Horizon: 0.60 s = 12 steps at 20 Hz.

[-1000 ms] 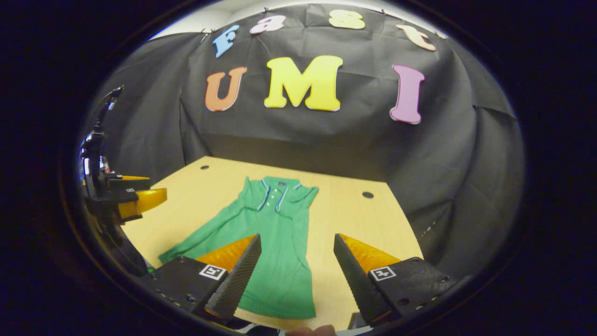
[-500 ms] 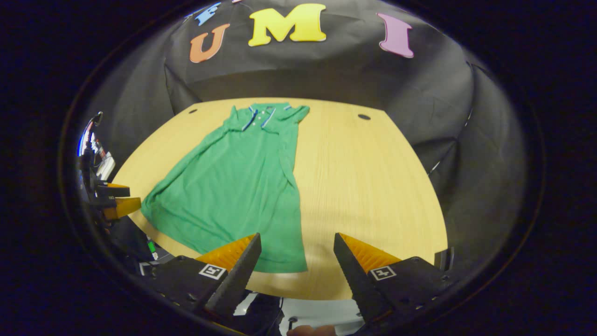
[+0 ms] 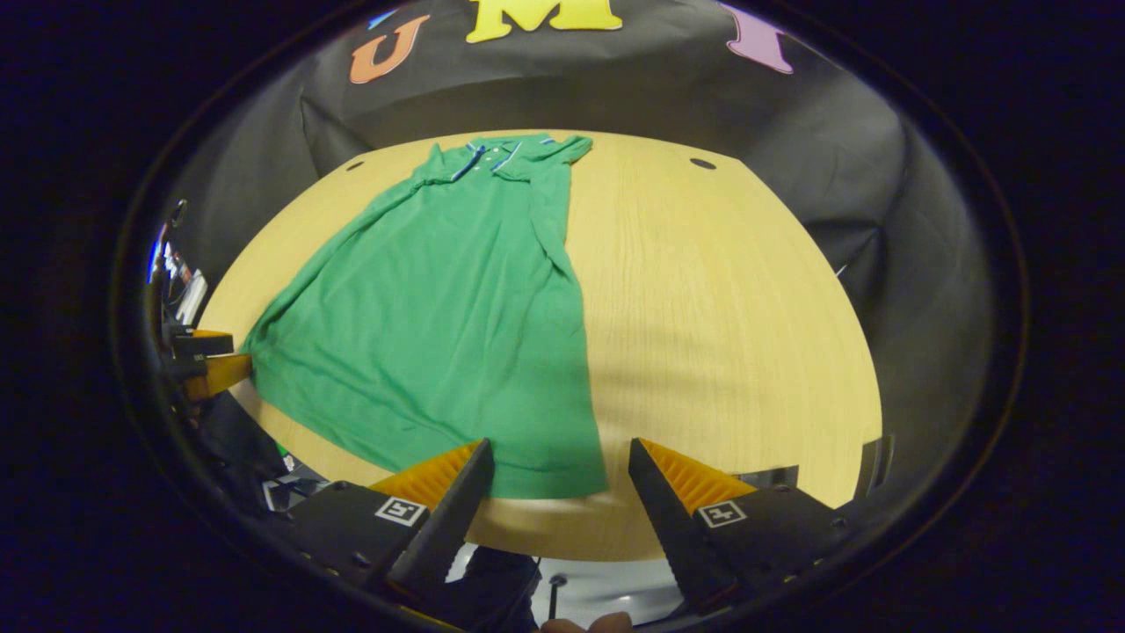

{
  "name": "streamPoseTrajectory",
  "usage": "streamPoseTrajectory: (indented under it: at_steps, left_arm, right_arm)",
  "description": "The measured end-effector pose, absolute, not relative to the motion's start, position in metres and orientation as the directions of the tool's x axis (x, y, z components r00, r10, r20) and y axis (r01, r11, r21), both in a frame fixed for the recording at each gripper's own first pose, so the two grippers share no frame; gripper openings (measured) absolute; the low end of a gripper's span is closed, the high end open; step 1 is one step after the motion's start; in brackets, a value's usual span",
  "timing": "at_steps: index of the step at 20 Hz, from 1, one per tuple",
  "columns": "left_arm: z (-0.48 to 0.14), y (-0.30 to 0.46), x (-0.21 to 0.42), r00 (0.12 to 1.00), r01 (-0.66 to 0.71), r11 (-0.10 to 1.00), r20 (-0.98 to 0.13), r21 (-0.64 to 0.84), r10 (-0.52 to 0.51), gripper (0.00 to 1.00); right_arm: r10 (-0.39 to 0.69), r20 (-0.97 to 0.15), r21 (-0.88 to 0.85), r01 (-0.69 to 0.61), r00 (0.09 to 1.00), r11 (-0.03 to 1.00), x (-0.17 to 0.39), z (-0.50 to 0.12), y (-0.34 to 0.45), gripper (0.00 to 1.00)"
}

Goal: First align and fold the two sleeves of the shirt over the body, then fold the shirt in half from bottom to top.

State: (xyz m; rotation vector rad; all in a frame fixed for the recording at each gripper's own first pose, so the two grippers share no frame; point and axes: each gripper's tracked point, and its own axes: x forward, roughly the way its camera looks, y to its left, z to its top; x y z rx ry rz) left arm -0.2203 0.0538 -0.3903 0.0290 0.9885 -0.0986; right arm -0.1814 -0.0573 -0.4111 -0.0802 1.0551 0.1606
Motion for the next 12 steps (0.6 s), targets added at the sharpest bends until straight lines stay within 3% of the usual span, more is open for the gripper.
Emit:
streamPoseTrajectory:
  at_steps: [6, 9, 10, 12]
  left_arm:
    - [-0.393, 0.052, -0.222, 0.535, 0.086, 0.996, -0.842, -0.033, -0.074, 1.00]
    - [-0.394, 0.042, -0.222, 0.528, 0.044, 0.995, -0.844, -0.085, -0.096, 0.97]
    - [-0.393, 0.039, -0.224, 0.524, 0.053, 0.995, -0.846, -0.084, -0.100, 0.95]
    - [-0.392, 0.031, -0.224, 0.515, 0.076, 0.993, -0.849, -0.092, -0.118, 0.78]
  right_arm:
    - [0.127, -0.877, 0.058, -0.162, 0.463, 0.985, -0.185, -0.414, -0.054, 0.90]
    - [0.138, -0.883, 0.067, -0.172, 0.449, 0.983, -0.185, -0.413, -0.052, 0.72]
    - [0.144, -0.885, 0.080, -0.161, 0.442, 0.984, -0.187, -0.413, -0.053, 0.60]
    - [0.163, -0.884, 0.118, -0.129, 0.437, 0.985, -0.185, -0.412, -0.053, 0.35]
